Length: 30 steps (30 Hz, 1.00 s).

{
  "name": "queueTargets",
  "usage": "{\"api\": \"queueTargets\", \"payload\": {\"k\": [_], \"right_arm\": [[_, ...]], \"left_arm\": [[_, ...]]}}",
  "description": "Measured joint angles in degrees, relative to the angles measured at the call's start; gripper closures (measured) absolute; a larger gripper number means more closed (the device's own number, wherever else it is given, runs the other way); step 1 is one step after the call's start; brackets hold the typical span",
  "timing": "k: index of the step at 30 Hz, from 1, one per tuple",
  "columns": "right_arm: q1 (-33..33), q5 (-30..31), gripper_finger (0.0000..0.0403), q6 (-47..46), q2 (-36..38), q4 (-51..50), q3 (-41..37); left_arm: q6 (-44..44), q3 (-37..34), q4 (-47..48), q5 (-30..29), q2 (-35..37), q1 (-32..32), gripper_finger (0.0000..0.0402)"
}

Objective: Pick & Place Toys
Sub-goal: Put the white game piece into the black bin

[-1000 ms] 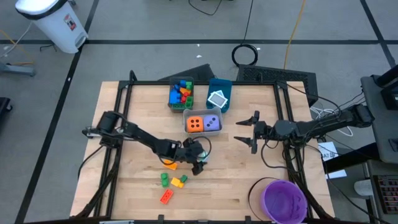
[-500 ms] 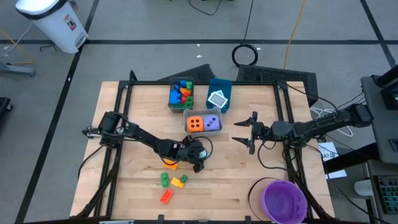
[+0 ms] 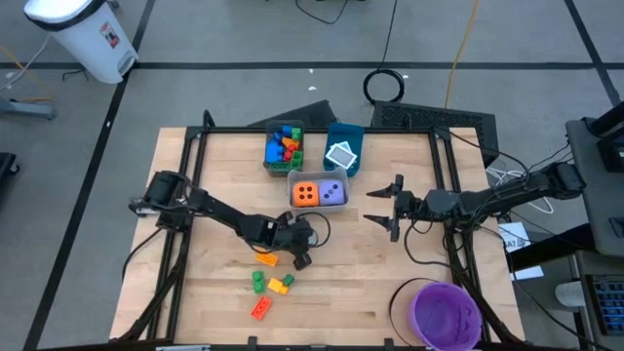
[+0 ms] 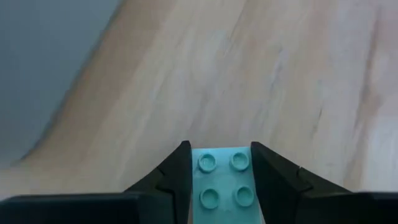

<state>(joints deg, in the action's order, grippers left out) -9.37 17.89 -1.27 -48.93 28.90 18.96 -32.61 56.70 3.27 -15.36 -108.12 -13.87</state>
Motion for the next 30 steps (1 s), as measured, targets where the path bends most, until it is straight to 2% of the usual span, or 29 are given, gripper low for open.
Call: {"api": "queueTargets", "payload": {"k": [11, 16, 20, 26, 30], "right_arm": [[0.02, 0.0, 0.0124, 0.2, -0.02, -0.43, 0.0], [0.0, 0.0, 0.0124, 0.18, -0.02, -0.38, 0.0], [0.0, 0.0, 0.0124, 0.18, -0.02, -0.4, 0.0], [0.01, 0.0, 0.0124, 0.2, -0.02, -0.45, 0.0], [0.0, 0.0, 0.0124, 0.21, -0.02, -0.43, 0.0]], "left_arm": [[5.32, 0.05, 9.11, -13.9, 14.19, -1.23, 0.0264], [12.13, 0.09, 9.5, -20.03, 20.16, 1.75, 0.0264], [16.98, 0.14, 9.27, -23.71, 23.98, 6.89, 0.0264], [20.37, 0.16, 8.88, -21.63, 25.55, 20.44, 0.0264], [20.42, 0.07, 8.19, -13.5, 24.32, 31.79, 0.0264]]}}
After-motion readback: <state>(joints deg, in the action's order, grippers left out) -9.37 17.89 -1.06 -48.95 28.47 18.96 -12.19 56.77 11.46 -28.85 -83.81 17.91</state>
